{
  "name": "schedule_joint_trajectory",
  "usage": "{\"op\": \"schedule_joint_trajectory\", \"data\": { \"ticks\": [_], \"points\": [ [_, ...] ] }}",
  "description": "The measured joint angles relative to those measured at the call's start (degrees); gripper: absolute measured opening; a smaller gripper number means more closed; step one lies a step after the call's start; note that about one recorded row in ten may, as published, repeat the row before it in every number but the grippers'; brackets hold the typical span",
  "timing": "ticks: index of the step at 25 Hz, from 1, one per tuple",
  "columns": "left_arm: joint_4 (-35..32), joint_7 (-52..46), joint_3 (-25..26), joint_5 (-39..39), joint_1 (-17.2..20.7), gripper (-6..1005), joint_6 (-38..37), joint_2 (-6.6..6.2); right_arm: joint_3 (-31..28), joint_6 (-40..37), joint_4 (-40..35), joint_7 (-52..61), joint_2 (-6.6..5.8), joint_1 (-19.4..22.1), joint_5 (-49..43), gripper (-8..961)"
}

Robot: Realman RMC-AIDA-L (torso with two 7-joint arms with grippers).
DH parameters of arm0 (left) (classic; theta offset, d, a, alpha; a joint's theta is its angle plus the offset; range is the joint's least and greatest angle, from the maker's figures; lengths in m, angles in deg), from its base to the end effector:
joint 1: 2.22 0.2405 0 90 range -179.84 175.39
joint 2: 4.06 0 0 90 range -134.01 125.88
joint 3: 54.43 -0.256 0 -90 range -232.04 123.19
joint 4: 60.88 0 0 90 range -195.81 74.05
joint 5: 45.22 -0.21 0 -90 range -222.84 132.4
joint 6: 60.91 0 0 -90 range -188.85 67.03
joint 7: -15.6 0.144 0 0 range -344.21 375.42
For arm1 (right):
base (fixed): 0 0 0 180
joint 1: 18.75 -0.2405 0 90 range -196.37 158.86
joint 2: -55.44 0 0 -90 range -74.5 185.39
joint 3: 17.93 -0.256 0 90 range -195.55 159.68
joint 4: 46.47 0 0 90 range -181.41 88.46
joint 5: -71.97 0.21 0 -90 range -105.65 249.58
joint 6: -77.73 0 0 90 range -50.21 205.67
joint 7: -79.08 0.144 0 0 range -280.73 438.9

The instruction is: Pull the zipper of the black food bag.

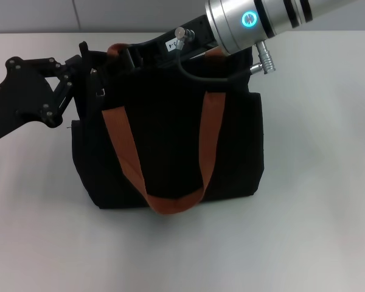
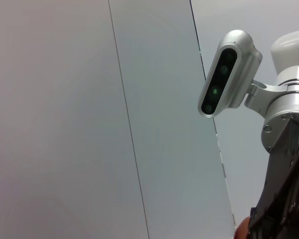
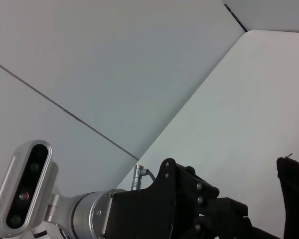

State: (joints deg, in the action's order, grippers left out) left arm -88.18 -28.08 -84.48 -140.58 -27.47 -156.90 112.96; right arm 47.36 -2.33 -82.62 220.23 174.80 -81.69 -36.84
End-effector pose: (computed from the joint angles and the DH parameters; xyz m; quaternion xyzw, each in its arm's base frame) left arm -0.2798 0.3114 0.0389 -0.8713 -0.0258 -0.3701 0.3214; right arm 0.0375 0.3996 -0.0605 0.9020 -0.4047 -0.1301 0.0756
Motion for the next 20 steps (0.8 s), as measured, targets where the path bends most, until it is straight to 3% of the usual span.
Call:
{"op": "schedule_joint_trajectory", "data": {
  "ticks": [20],
  "points": [
    [-0.04,0.00,0.00,0.09,0.21,69,0.01,0.05,-0.15,0.28,-0.68,0.30,0.04,0.34,0.10,183]
  ]
}}
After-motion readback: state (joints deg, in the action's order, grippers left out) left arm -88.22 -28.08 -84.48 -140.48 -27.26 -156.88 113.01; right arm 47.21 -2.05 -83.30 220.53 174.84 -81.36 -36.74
